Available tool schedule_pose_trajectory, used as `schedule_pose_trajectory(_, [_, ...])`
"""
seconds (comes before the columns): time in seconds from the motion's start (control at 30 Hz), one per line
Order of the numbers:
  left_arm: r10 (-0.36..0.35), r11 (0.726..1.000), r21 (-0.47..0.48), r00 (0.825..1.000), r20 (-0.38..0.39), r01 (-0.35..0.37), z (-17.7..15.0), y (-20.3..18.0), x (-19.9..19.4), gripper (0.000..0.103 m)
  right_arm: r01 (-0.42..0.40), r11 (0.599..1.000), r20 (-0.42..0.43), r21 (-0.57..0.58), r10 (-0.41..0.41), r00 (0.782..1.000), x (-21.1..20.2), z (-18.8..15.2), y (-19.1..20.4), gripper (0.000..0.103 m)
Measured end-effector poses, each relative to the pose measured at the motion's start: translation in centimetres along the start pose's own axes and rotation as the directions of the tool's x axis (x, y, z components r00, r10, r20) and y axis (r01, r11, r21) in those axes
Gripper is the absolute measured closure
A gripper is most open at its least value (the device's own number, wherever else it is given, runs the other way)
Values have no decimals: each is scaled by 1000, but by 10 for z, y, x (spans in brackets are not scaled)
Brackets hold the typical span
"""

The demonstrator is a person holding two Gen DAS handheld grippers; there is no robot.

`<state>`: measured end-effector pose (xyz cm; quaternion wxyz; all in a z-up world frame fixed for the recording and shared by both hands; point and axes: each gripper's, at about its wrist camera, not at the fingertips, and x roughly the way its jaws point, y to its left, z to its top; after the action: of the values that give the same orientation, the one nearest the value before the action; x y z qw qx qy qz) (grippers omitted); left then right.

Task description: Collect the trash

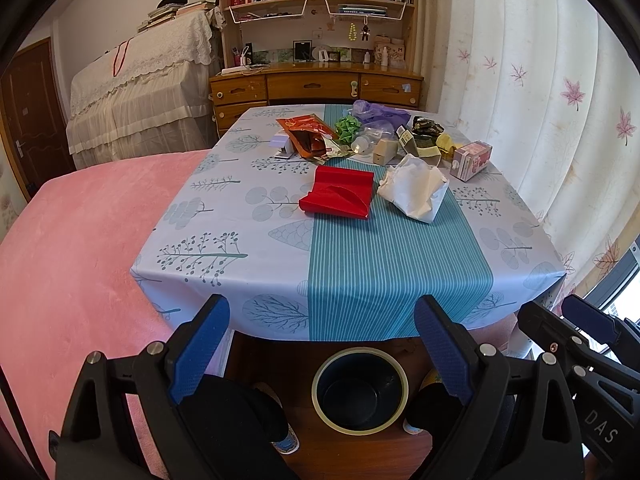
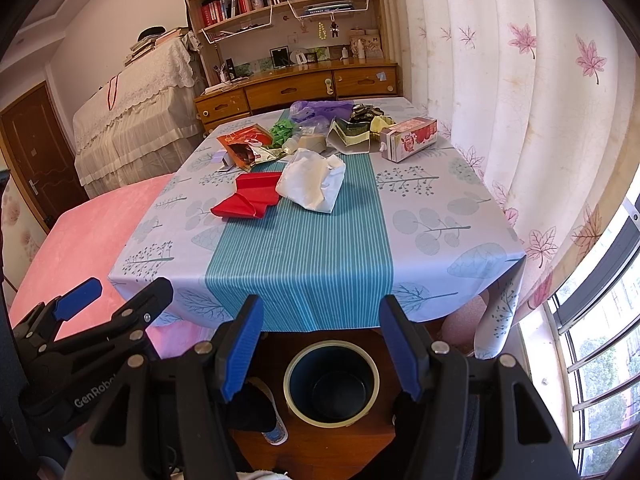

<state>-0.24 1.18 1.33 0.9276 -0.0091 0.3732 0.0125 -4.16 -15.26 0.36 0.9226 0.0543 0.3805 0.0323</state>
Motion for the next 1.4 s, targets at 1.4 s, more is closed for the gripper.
schedule_pose_trajectory(1.4, [-187, 982, -5, 959, -214, 190, 80, 35, 71, 11, -48, 994, -7, -99, 48, 999, 56, 80, 8, 42])
